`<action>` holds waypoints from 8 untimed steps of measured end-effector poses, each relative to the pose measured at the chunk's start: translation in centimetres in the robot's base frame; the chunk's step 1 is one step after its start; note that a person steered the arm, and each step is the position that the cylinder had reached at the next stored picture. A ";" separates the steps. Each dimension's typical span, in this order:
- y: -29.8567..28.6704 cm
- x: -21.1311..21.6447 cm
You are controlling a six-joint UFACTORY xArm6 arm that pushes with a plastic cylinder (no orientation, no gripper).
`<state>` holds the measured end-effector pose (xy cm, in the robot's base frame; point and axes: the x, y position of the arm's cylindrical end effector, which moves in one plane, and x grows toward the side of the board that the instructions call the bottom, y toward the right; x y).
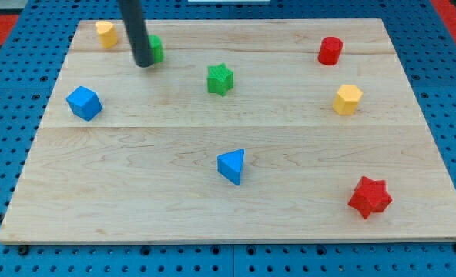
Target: Push the green circle to the top center of the board
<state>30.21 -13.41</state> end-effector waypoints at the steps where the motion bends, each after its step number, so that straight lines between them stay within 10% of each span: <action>1: -4.9 -0.3; 8: 11.1 -4.5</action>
<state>25.73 -2.28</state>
